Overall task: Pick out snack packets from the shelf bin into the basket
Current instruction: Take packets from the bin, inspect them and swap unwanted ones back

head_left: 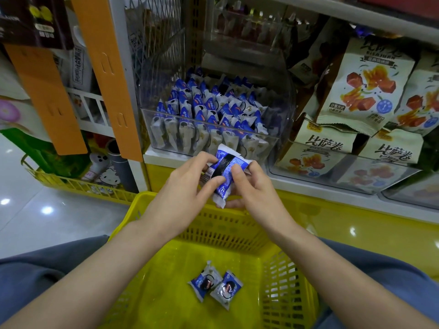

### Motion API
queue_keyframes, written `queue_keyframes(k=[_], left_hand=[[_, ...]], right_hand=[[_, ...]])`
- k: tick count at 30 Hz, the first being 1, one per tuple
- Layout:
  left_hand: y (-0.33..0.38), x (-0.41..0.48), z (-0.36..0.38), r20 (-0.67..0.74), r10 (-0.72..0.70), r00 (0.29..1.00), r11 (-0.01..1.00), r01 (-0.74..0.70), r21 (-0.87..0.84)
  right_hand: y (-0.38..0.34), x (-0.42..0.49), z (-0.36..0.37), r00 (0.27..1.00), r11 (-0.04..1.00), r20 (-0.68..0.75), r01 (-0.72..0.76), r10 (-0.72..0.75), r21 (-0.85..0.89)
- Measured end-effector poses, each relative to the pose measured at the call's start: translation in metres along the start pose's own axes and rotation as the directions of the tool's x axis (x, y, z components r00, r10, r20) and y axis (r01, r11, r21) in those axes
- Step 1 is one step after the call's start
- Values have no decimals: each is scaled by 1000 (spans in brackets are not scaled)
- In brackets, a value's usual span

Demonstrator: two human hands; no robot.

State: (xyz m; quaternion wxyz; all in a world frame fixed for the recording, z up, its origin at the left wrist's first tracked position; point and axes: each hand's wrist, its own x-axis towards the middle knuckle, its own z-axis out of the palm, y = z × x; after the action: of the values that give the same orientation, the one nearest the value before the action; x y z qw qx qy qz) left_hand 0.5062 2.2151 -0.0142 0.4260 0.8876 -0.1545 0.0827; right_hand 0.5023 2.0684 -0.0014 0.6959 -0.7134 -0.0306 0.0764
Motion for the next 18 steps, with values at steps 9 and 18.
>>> queue_keyframes(k=[9, 18], left_hand=[[3, -2, -2, 87, 44, 995, 891, -79, 447], [1, 0, -1, 27, 47, 999, 915, -54, 399]], right_hand=[[12, -3, 4, 996, 971, -21, 76, -83, -226], [12, -5, 5, 982, 857, 17, 174, -190, -485]])
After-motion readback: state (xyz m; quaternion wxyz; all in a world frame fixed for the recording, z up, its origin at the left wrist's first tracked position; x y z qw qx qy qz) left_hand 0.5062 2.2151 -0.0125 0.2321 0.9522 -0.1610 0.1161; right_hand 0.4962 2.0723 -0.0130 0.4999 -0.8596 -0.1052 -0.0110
